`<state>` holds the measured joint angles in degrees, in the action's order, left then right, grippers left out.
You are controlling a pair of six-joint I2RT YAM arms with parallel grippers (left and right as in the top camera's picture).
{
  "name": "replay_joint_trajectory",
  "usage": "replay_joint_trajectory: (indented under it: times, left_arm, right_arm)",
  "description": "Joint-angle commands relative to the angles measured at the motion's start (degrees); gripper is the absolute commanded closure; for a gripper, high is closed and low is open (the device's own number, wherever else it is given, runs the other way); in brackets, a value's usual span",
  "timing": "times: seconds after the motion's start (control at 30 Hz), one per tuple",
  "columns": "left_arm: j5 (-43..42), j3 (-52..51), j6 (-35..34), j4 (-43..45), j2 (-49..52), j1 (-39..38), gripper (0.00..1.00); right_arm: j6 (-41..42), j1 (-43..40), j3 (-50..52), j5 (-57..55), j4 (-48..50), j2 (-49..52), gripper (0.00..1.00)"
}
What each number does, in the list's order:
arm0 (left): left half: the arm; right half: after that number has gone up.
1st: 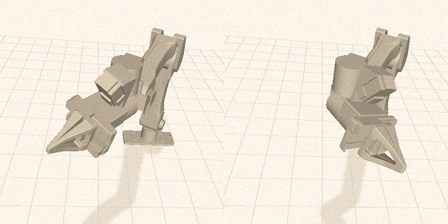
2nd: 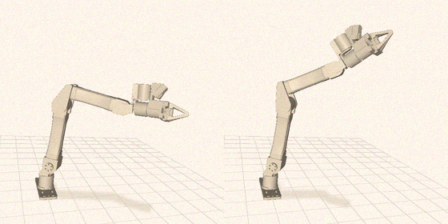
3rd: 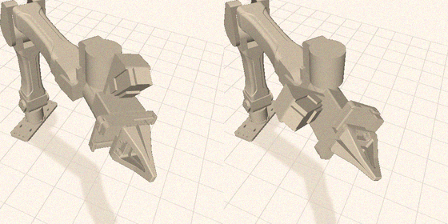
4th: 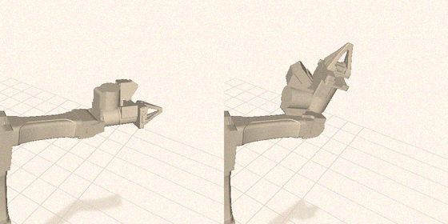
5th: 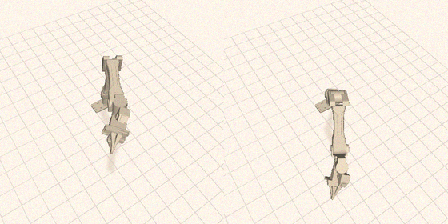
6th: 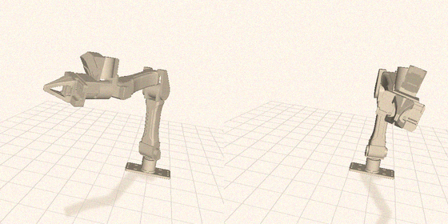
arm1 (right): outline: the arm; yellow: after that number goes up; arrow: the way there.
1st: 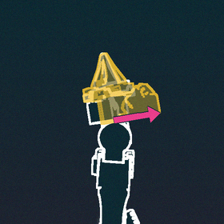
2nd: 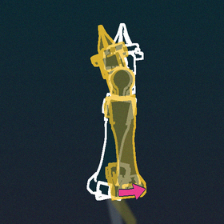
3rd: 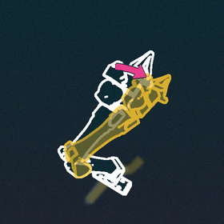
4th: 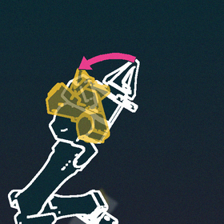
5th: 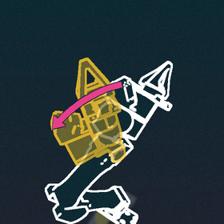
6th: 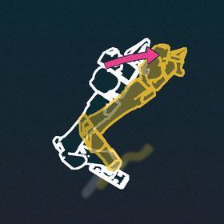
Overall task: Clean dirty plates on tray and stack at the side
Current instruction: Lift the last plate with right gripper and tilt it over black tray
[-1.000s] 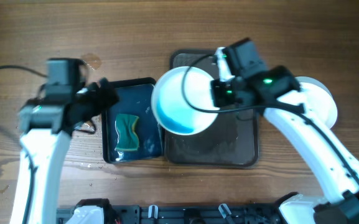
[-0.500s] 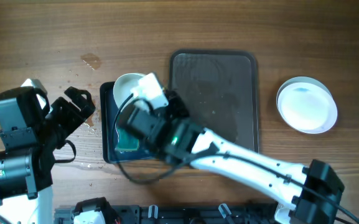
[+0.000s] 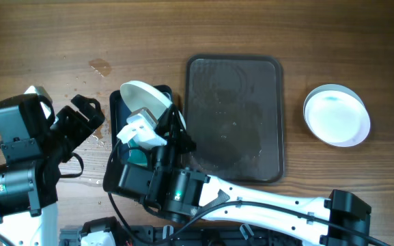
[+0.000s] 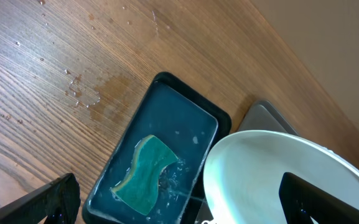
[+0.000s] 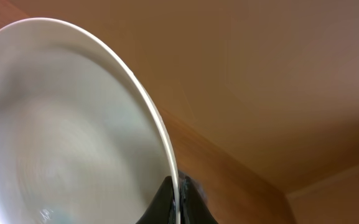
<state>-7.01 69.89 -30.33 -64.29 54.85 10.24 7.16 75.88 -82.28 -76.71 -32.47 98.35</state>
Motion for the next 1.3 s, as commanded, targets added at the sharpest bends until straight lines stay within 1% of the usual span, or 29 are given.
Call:
replay_joint_trajectory:
  times: [0.0, 0.03, 0.17, 1.27]
  left_arm:
    - [-0.9, 0.9, 0.0, 0.1, 0.1, 0.4, 0.0]
    - [-0.9, 0.9, 0.0, 0.1, 0.1, 0.4, 0.0]
    - [-0.9, 0.9, 0.0, 0.1, 0.1, 0.4, 0.0]
    - [-0.9, 0.9, 0.0, 0.1, 0.1, 0.4, 0.0]
  right_arm:
    - [-5.8, 0.2, -1.4, -2.4, 1.4, -0.9, 0.96]
    - [-7.2, 0.2, -1.4, -2.4, 3.1, -0.9, 0.96]
    - [-7.2, 0.2, -1.4, -0.9, 6.6, -0.9, 0.96]
    - [-7.1, 0.2, -1.4, -0.9, 8.3, -0.9, 0.96]
